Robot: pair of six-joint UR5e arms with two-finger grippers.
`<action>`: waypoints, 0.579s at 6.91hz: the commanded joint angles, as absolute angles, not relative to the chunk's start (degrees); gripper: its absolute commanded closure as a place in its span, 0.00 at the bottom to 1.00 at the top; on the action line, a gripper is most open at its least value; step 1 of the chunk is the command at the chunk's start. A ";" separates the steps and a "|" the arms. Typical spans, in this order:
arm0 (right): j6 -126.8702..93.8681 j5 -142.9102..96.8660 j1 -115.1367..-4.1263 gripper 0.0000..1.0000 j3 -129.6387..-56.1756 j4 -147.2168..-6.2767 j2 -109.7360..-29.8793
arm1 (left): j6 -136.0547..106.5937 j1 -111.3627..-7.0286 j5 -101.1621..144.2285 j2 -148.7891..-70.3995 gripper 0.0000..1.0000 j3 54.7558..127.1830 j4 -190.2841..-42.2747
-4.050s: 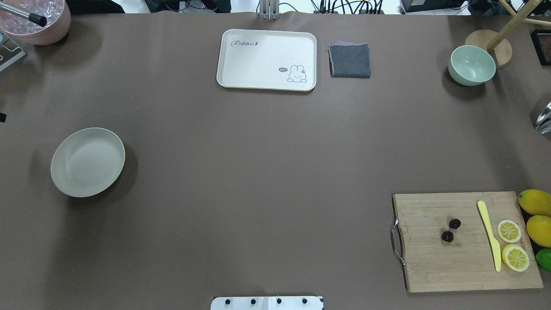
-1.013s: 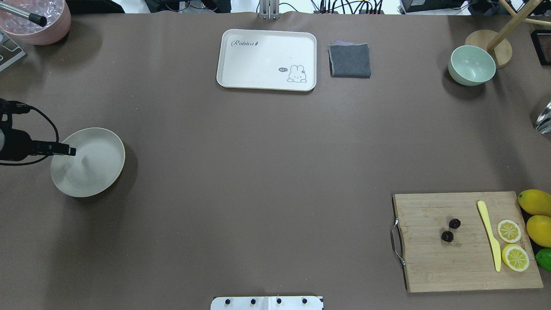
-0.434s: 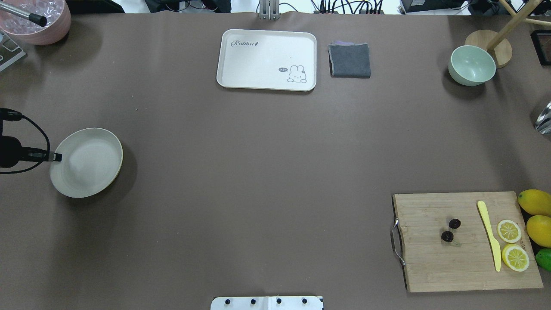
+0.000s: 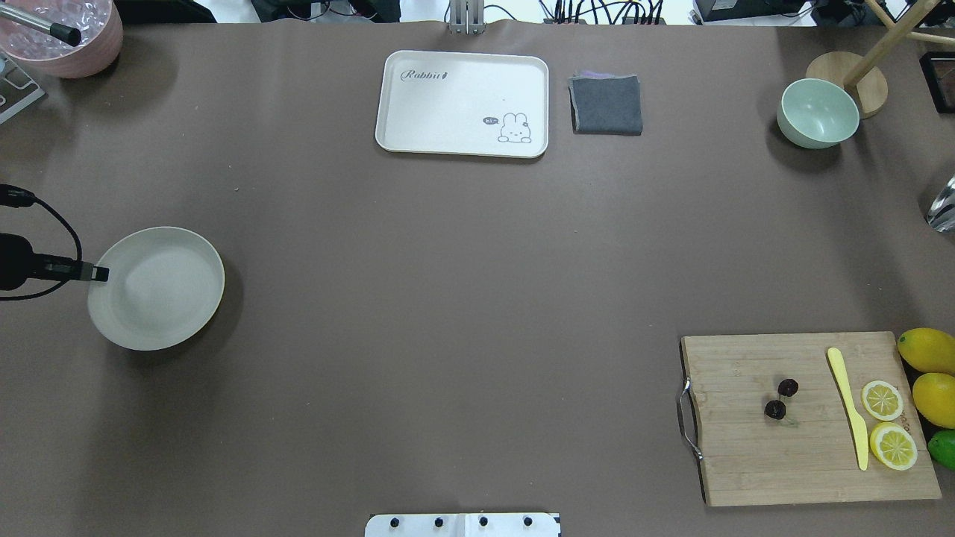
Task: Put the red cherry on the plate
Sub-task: 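Push the white plate with the left gripper toward the table center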
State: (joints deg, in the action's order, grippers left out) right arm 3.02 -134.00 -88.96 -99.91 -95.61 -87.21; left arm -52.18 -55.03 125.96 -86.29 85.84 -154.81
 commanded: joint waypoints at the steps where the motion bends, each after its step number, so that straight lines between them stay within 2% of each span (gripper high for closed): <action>1: 2.90 -134.03 -88.95 0.00 -100.28 -95.62 -87.80 | -52.47 -62.02 135.14 -87.36 1.00 90.84 -147.09; 2: 2.90 -134.03 -88.95 0.00 -100.46 -95.62 -87.80 | -52.38 -62.40 135.61 -88.58 1.00 96.45 -138.69; 3: 2.99 -133.95 -88.95 0.00 -100.20 -95.62 -87.63 | -52.38 -62.49 135.53 -93.12 1.00 102.77 -125.73; 4: 2.99 -133.95 -88.95 0.00 -100.11 -95.62 -87.54 | -52.47 -62.40 135.35 -98.21 1.00 105.88 -115.94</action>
